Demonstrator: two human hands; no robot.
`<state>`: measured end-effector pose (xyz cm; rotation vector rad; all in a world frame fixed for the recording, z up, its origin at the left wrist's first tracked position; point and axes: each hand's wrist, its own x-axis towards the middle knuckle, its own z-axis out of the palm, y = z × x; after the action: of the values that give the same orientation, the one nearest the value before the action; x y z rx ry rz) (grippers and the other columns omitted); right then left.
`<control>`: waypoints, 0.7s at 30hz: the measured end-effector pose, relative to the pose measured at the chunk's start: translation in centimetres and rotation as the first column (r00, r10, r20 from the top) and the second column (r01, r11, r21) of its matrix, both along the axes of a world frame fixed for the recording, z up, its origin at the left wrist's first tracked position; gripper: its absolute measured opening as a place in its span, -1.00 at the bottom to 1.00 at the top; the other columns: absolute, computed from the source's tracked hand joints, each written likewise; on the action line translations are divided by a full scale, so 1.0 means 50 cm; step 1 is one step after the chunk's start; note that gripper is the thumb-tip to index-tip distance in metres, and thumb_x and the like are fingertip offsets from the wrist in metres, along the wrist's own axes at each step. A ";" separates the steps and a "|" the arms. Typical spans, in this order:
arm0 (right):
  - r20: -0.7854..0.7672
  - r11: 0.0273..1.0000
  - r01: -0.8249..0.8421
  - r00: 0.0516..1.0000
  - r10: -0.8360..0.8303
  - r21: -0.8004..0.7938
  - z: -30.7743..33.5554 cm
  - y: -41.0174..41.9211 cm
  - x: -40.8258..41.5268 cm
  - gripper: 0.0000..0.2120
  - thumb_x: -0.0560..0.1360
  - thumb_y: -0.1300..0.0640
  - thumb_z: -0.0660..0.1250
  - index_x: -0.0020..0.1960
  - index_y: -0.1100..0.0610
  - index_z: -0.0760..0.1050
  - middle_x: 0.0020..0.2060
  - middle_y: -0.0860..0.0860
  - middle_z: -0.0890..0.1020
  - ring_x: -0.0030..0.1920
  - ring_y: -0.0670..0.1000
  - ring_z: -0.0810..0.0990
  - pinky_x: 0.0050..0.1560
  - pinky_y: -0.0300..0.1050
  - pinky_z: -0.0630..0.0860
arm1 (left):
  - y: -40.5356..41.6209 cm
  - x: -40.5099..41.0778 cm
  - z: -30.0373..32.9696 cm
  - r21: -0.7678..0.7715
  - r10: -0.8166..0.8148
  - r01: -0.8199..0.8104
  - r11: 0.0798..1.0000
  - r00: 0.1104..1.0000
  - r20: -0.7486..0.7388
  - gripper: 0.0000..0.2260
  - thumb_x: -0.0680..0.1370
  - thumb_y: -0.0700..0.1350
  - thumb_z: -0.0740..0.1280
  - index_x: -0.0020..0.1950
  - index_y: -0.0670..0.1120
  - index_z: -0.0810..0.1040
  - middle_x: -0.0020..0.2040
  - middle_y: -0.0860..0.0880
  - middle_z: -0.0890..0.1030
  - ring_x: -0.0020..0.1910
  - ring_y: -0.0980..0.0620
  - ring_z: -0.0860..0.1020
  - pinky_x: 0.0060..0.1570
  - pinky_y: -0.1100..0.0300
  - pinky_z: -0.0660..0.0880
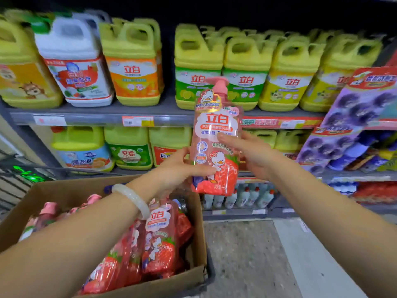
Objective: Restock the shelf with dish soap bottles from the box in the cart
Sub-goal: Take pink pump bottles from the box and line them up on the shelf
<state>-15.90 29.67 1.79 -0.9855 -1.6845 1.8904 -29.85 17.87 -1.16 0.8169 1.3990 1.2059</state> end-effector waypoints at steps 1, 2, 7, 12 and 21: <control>-0.012 1.000 0.018 1.000 -0.018 0.009 0.017 0.010 0.026 -0.71 0.43 0.07 0.41 0.14 0.04 0.51 -0.01 -0.02 0.68 -0.01 0.02 0.64 0.07 -0.02 0.54 | 0.015 0.020 0.021 0.003 -0.014 0.014 1.000 1.000 -0.006 -0.40 0.27 -0.22 0.56 0.25 -0.07 0.41 0.03 -0.07 0.67 -0.11 -0.06 0.66 -0.15 0.05 0.61; -0.023 0.999 0.030 0.999 -0.029 0.015 0.032 0.020 0.053 -0.73 0.42 0.06 0.42 0.10 0.01 0.53 -0.03 -0.03 0.69 -0.01 0.02 0.65 0.07 -0.01 0.55 | 0.031 0.041 0.041 0.011 -0.036 0.037 0.999 0.999 -0.013 -0.38 0.27 -0.21 0.55 0.27 -0.07 0.41 0.05 -0.09 0.67 -0.08 -0.09 0.65 -0.11 0.01 0.60; -0.062 0.986 0.141 0.989 -0.136 0.085 0.116 0.081 0.215 -0.79 0.40 0.03 0.44 0.03 0.00 0.56 -0.12 -0.08 0.71 -0.06 -0.01 0.66 0.00 -0.05 0.55 | 0.119 0.183 0.137 0.064 -0.125 0.132 0.989 0.987 -0.099 -0.32 0.22 -0.16 0.58 0.30 -0.07 0.41 0.08 -0.07 0.66 -0.06 -0.07 0.64 -0.07 0.02 0.58; -0.075 0.963 0.219 0.975 -0.210 0.157 0.198 0.152 0.410 -0.81 0.41 0.02 0.43 0.00 0.01 0.55 -0.21 -0.09 0.71 -0.17 -0.03 0.67 -0.12 -0.09 0.56 | 0.225 0.362 0.209 0.136 -0.199 0.216 0.967 0.971 -0.129 -0.42 0.27 -0.17 0.53 0.25 -0.07 0.43 -0.05 -0.01 0.67 -0.15 -0.04 0.62 -0.16 0.09 0.56; -0.074 0.860 0.411 0.910 -0.409 0.302 0.287 0.262 0.774 -0.83 0.42 -0.02 0.42 -0.03 0.00 0.55 -0.25 -0.11 0.69 -0.16 -0.03 0.64 -0.10 -0.09 0.56 | 0.420 0.704 0.277 0.246 -0.399 0.427 0.870 0.903 -0.156 -0.44 0.19 -0.18 0.55 0.17 -0.06 0.50 0.05 -0.08 0.67 -0.08 -0.08 0.61 0.02 -0.03 0.55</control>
<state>22.80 42.79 16.13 -1.0970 -1.5529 1.3043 5.33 38.88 12.68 1.3169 1.0673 1.0398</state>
